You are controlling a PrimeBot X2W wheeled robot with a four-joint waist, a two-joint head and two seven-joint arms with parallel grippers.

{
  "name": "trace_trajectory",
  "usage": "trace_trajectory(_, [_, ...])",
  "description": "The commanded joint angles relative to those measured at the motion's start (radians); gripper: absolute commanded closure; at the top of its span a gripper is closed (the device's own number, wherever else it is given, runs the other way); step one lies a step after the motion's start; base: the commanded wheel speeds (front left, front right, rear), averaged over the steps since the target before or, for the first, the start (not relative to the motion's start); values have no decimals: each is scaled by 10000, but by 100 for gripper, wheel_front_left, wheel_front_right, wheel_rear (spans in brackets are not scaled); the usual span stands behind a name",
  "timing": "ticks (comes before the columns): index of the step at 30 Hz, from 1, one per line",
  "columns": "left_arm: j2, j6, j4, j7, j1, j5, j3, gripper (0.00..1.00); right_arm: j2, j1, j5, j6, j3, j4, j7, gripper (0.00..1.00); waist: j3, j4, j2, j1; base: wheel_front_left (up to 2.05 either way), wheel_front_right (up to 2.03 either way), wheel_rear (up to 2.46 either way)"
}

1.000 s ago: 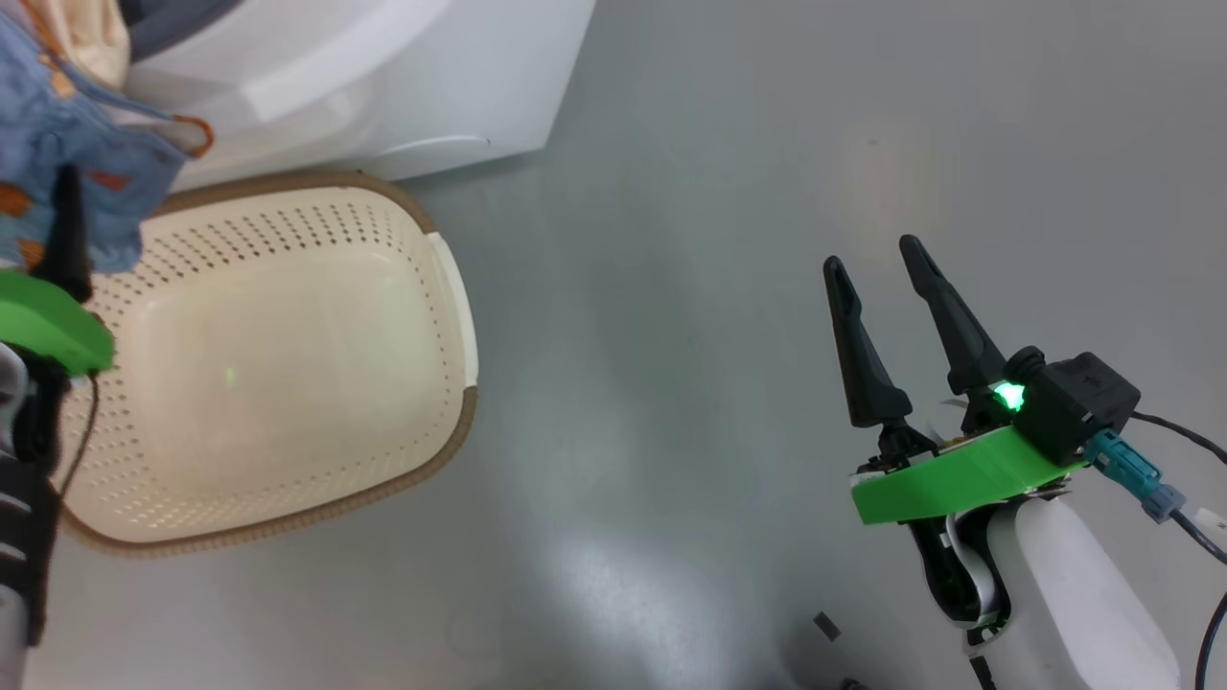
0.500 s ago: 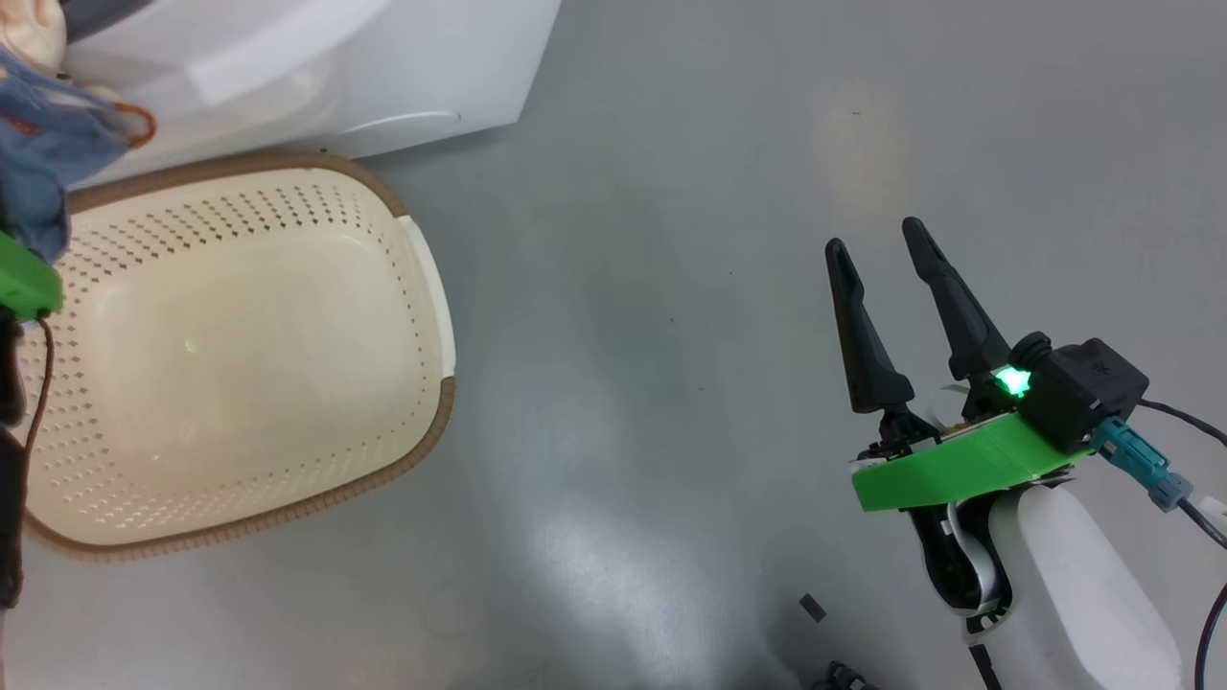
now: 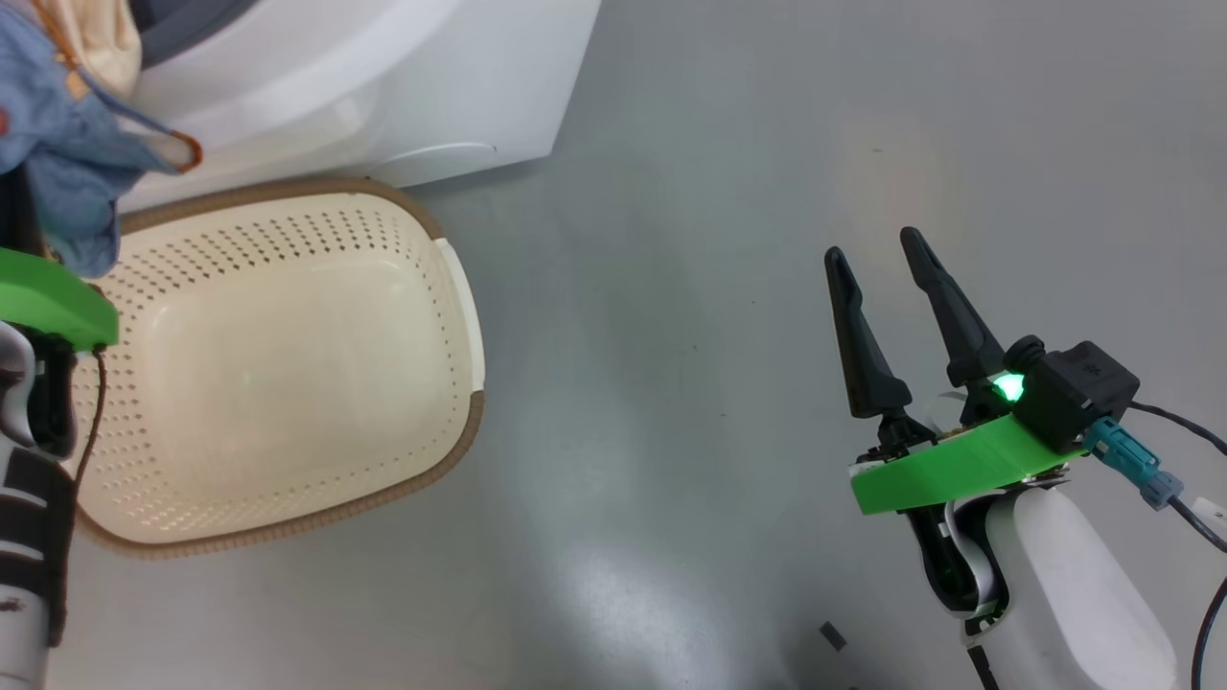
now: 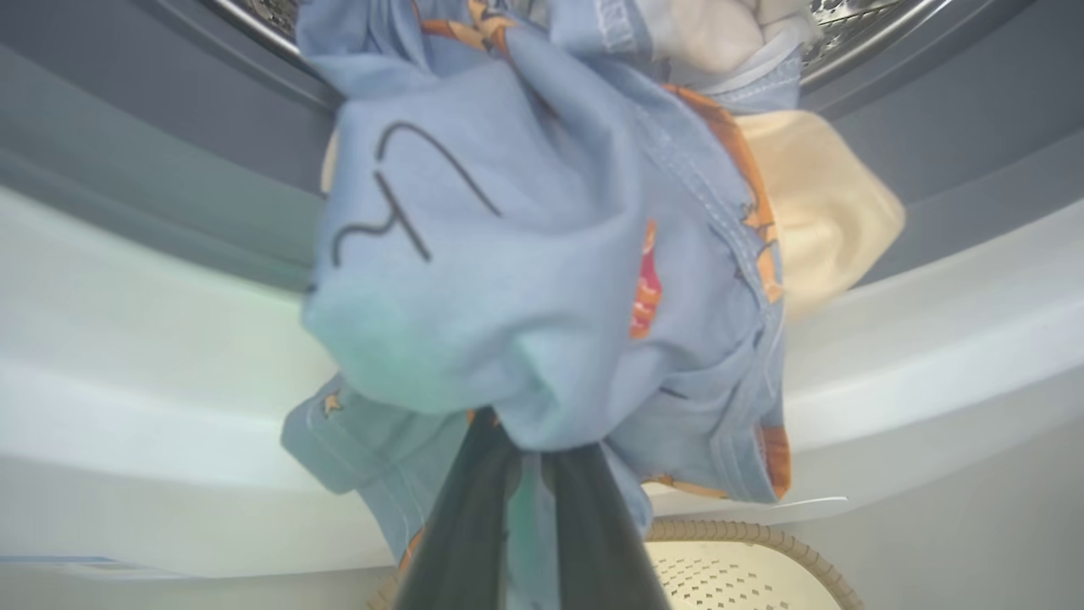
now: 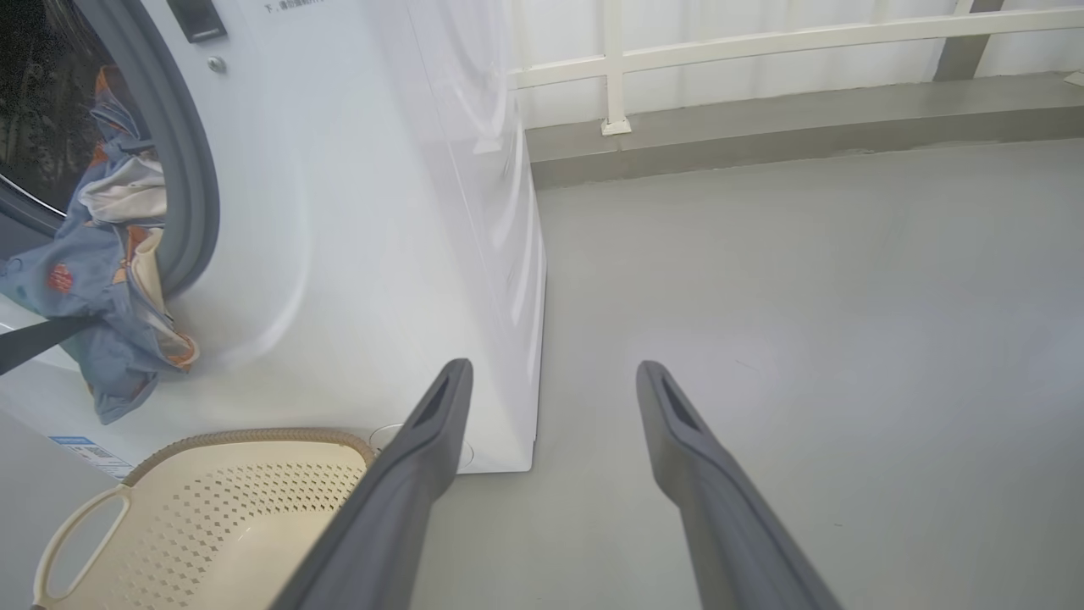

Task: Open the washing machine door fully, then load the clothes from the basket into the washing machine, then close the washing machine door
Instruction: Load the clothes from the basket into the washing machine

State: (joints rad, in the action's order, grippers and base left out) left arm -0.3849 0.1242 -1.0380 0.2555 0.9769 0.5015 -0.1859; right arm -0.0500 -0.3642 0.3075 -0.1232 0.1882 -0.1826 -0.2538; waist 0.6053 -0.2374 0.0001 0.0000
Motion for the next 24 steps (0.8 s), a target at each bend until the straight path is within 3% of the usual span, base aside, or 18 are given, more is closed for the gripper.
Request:
trace_trajectory(1, [-427,49,676,62,-334,-203,204,100,-3,-26,32,-75,141,156,-80,0,-123,102,-1,0,0,0,0])
trace_trajectory(7, [-276,61,2696,62,-883,-121,230,100,-3,54,30,-75,69,109,-80,0,-261,290,-1,0,0,0,0])
trace_trajectory(11, [-360,63,3258,62,-587,165,48,100,-3,20,81,-75,192,118,-80,0,-192,267,-1,0,0,0,0])
trace_trajectory(24, [-1473,64,1501,-455,3051,322,-904,100,-3,202,623,-75,393,561,-80,0,947,-895,-1,0,0,0,0])
